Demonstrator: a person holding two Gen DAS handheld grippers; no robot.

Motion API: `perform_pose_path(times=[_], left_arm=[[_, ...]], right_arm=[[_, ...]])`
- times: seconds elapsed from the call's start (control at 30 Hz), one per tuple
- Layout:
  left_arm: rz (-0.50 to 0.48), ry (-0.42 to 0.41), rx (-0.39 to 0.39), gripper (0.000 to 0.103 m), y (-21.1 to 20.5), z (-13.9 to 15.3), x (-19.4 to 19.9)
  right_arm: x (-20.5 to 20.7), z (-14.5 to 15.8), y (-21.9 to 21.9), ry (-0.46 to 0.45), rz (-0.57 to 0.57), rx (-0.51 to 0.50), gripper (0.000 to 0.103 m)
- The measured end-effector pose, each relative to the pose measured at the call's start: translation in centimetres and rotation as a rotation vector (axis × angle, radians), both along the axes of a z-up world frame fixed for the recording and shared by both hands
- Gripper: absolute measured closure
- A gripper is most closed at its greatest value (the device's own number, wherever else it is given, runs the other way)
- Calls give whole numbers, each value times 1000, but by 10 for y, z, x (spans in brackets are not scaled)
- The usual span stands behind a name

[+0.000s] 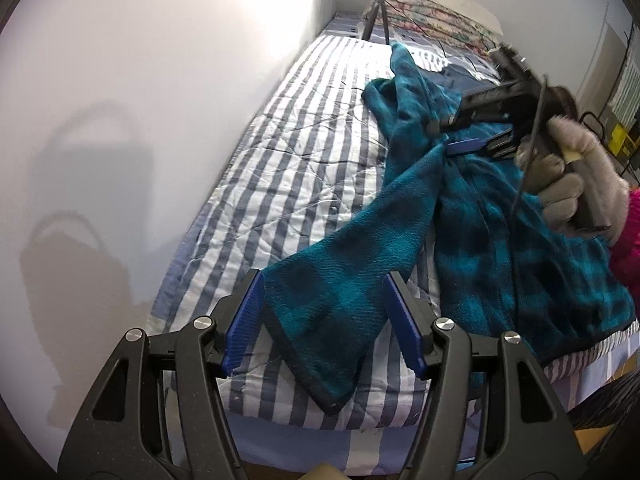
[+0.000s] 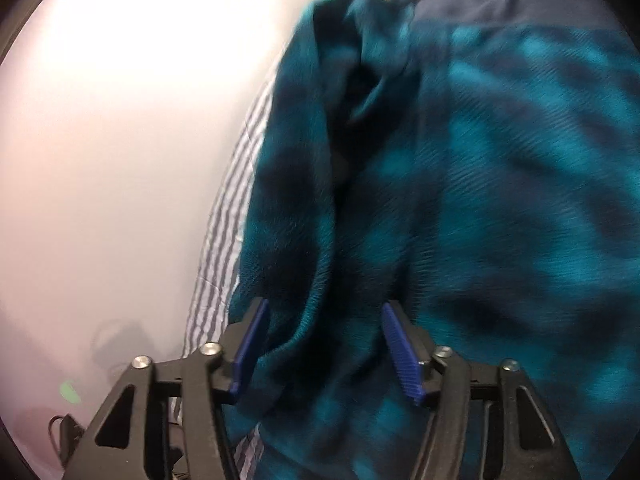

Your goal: Fold large clothes

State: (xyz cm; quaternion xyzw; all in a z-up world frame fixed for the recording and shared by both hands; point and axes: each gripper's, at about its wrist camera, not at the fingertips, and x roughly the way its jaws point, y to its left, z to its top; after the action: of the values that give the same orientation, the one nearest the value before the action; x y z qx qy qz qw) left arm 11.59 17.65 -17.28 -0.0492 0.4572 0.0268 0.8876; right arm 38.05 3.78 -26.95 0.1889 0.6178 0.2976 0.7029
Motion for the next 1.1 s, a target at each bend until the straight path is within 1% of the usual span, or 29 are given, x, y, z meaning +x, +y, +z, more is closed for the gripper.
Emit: perform_pose_path(times=[0.03, 0.07, 0.1, 0.17, 0.27, 0.33, 0.37, 0.43, 0.47, 0.5, 0.53, 0.57, 0.6, 0.67, 0.7, 0.77, 0.8, 0.83, 0.87, 0.9, 0.93, 0.97, 1.0, 1.03, 1.07, 1.1], left_arm=[[2, -3, 1, 40, 2, 1, -1], [2, -6, 1, 40, 4, 3, -3], [3, -10, 1, 40, 5, 4, -5], [7, -18, 0, 40, 9, 7, -9], [16, -22, -25, 40, 13, 8, -17], [13, -5, -38, 40, 13, 2, -15], [19, 17, -52, 40, 13, -4, -12], [14, 45, -84, 40, 10, -15, -5], [17, 75, -84, 40, 7, -24, 2], [8, 93, -93, 40, 3, -31, 8], [0, 105, -103, 40, 0, -36, 12], [-9, 120, -111, 40, -3, -41, 18], [-17, 130, -108, 40, -6, -46, 24], [-6, 147, -89, 40, -9, -56, 35], [3, 155, -93, 40, -8, -62, 41], [11, 154, -98, 40, -8, -69, 48], [10, 133, -92, 43, -9, -69, 50], [8, 128, -95, 49, -10, -69, 52], [7, 122, -106, 66, -11, -68, 54], [5, 118, -134, 87, -10, -66, 55], [2, 115, -167, 91, -10, -65, 56], [-3, 104, -195, 92, -11, -62, 54], [-8, 93, -199, 93, -15, -57, 52], [-23, 76, -205, 93, -19, -50, 47], [-33, 65, -207, 94, -22, -46, 45], [-49, 46, -207, 94, -28, -37, 39]], right_arm=[[-1, 1, 5, 21, 8, 12, 84], [-2, 2, 6, 41, 6, 25, 97], [-2, 7, 6, 39, 4, 32, 100], [-6, 31, 1, -14, 20, 59, 103], [-15, 64, -21, -84, 25, 72, 103], [-14, 70, -37, -113, -4, 29, 103], [-13, 70, -46, -111, -19, 10, 103], [-13, 59, -57, -74, -45, -1, 102], [-14, 52, -60, -59, -55, -13, 98], [-16, 46, -61, -50, -62, -29, 97], [-18, 39, -62, -39, -67, -42, 91], [-20, 37, -63, -36, -75, -52, 75], [-23, 35, -62, -44, -83, -68, 70], [-21, 28, -63, -56, -74, -75, 68], [-23, 31, -65, -67, -71, -74, 66], [-24, 38, -64, -89, -68, -70, 59], [-24, 41, -64, -96, -64, -61, 58], [-24, 43, -65, -101, -59, -52, 54], [-25, 45, -64, -106, -52, -47, 53], [-26, 47, -63, -108, -45, -44, 53], [-27, 47, -59, -104, -35, -41, 53], [-28, 46, -55, -95, -27, -38, 54], [-27, 41, -53, -82, -18, -37, 56], [-26, 36, -49, -64, -8, -36, 61], [-27, 29, -46, -50, -1, -30, 74], [-28, 24, -44, -39, 4, -27, 81]])
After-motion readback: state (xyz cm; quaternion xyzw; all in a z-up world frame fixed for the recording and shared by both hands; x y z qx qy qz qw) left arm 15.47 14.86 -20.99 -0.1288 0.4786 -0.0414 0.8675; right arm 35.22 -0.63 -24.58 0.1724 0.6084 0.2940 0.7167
